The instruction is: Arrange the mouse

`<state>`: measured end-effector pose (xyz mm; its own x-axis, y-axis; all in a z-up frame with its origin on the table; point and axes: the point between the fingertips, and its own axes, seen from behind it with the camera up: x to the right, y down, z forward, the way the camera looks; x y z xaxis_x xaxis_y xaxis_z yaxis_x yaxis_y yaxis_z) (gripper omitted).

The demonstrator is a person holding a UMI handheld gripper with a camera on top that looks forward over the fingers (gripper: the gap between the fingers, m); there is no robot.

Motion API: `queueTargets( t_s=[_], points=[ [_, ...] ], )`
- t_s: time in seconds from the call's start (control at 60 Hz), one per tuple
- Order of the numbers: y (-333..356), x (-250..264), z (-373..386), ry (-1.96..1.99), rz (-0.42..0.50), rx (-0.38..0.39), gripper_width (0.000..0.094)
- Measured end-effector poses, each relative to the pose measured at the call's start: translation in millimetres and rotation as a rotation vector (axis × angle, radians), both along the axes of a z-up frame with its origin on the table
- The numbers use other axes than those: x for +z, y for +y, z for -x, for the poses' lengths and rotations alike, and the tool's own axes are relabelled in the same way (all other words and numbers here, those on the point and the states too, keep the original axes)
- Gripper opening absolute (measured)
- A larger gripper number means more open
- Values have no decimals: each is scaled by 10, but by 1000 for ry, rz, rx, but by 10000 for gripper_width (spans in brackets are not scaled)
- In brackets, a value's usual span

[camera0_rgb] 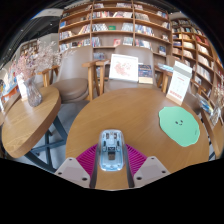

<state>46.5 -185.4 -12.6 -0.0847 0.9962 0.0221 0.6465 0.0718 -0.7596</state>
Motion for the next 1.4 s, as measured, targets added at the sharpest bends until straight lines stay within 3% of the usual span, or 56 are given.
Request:
queueTargets(
  t_s=[0.183,0.3,0.383,0.567,0.767,0.917,0.983,1.0,1.05,1.233,1.4],
  points=[
    [296,695,100,99,21,37,411],
    [913,1186,399,146,39,-24,397],
    [1523,1334,649,172,0,-96,398],
    [2524,872,1053,100,-10,-208,393],
    [2892,96,1117,-6,14,-227,402],
    [2946,8,1072,3,7,-220,507],
    [3030,177,1020,39,-1,-254,824],
    [3057,243,1015,49,-9,-258,868],
    [3032,492,880,94,-25,-258,831],
    [2802,1570,19,276,-47,-219,860],
    [2592,1942,-928,328,-34,-188,852]
  ],
)
